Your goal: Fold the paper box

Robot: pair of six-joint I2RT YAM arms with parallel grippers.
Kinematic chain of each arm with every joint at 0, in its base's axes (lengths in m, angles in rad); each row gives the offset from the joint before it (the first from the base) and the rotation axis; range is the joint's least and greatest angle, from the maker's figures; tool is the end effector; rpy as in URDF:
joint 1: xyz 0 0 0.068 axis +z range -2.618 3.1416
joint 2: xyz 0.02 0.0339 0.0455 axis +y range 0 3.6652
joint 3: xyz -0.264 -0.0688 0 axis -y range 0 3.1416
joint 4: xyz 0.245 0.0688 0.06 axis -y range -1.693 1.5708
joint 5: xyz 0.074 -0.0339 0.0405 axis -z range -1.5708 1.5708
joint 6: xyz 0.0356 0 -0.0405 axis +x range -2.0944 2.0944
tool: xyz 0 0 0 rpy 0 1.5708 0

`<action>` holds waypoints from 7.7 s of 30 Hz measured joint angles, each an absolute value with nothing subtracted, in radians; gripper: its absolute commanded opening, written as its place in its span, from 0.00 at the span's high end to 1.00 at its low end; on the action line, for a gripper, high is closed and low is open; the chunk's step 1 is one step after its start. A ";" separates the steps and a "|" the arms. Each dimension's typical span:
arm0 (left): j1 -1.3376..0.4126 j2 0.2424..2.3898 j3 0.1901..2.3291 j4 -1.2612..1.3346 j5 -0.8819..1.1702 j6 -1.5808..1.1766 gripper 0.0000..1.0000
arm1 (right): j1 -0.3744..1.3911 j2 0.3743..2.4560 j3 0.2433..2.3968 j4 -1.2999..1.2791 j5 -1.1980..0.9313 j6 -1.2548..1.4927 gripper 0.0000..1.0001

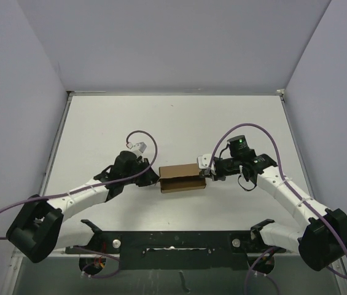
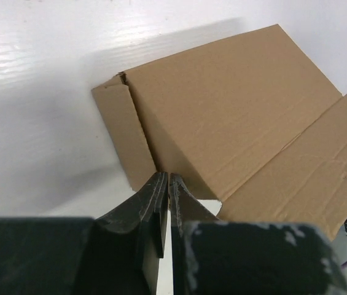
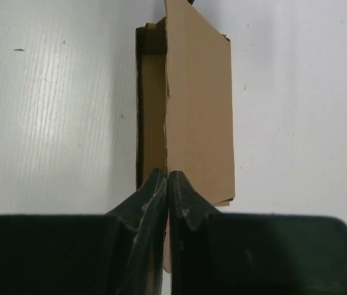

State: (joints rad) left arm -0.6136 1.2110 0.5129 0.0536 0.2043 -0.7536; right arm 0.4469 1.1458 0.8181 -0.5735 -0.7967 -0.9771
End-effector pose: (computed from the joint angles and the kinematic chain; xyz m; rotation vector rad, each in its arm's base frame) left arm 0.1923 -0.1443 0.1837 -0.0449 2.3806 -0.9390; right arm 0.1908 0.1197 0.2544 -1.6922 1.4646 0.6975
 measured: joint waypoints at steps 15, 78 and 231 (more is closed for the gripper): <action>-0.602 1.174 0.514 -0.041 0.236 -0.740 0.86 | 0.447 1.150 0.817 -0.614 -0.809 -1.043 0.94; -0.630 1.355 0.724 -0.016 0.424 -0.670 0.67 | -0.005 1.716 1.045 -0.827 -1.119 -0.694 0.98; -0.736 1.187 0.607 0.052 0.361 -0.870 0.45 | 0.233 1.441 1.030 -0.885 -0.900 -0.774 0.50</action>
State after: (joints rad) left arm -0.7357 1.1870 0.6075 0.0517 0.3607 -0.8703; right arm 0.2325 1.4406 1.0302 -0.8852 -0.8997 -0.7742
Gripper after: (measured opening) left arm 0.419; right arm 0.464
